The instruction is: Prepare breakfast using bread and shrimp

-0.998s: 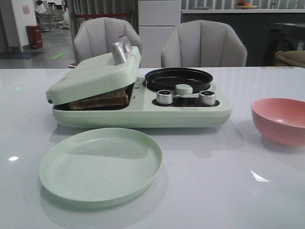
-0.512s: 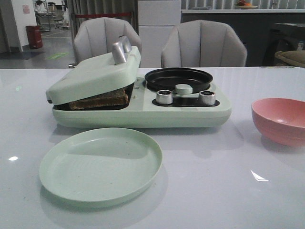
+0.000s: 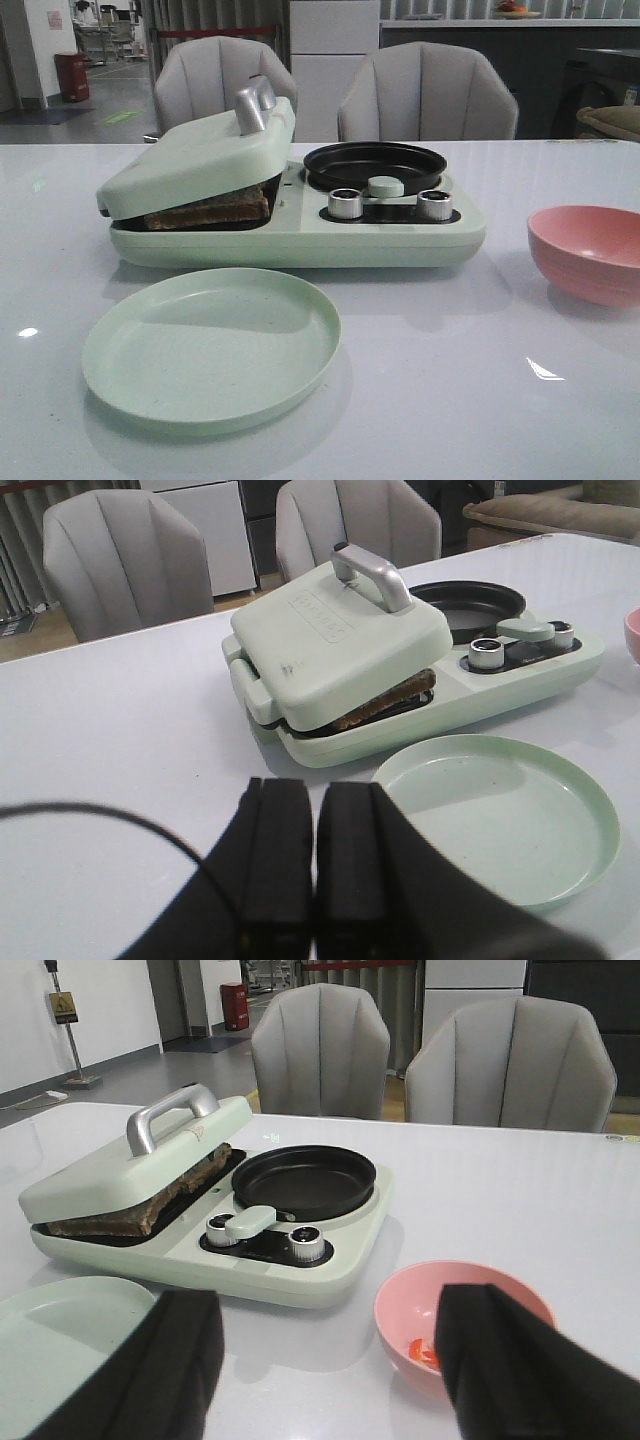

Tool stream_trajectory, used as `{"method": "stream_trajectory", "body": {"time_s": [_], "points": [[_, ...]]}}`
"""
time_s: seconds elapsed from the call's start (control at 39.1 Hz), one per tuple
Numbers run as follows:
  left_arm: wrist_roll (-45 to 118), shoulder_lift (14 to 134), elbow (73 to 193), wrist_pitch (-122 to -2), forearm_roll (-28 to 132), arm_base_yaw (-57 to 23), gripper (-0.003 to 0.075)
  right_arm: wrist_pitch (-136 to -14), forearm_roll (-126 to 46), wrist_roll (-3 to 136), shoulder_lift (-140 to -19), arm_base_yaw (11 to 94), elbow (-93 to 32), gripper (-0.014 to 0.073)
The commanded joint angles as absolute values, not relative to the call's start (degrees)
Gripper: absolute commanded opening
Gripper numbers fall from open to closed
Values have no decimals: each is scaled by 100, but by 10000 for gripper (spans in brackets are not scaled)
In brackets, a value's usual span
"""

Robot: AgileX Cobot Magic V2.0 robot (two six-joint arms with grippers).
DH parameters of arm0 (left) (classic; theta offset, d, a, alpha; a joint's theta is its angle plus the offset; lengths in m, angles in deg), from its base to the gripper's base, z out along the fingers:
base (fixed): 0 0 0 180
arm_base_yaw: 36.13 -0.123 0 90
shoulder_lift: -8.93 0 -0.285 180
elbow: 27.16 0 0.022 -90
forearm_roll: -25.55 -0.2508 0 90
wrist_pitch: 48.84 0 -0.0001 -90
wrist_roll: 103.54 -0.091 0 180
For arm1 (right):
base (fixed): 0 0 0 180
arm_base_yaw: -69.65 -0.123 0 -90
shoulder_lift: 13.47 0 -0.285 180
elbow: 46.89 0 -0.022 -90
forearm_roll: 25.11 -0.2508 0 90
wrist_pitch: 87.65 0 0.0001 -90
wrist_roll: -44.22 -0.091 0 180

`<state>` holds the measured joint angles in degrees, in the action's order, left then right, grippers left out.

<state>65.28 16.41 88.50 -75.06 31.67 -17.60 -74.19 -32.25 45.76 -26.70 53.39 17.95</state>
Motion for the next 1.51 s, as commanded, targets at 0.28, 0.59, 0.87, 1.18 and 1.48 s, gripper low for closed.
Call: {"method": "stream_trajectory", "body": {"time_s": [0.28,0.59,0.87,1.18,1.48], "points": [[6589,1591,8998,-7085,3241,-1729,114,-9200,-2961,4745,-2781,5360,1596,547],[6589,1591,8998,-7085,3241,-1729,114,-7893,-2976,4745,-4019,5360,817,547],[6589,1591,8998,-7085,3241,-1729,114,-7974,-2993,4738,-4410,5360,835,547],[6589,1591,8998,-7085,3241,-1729,114,-7850,-3048,4637,-4549,5360,827,547],[6589,1591,8998,-7085,3241,-1729,114,-6834,-3048,4637,-5799,5367,-283,547]]}}
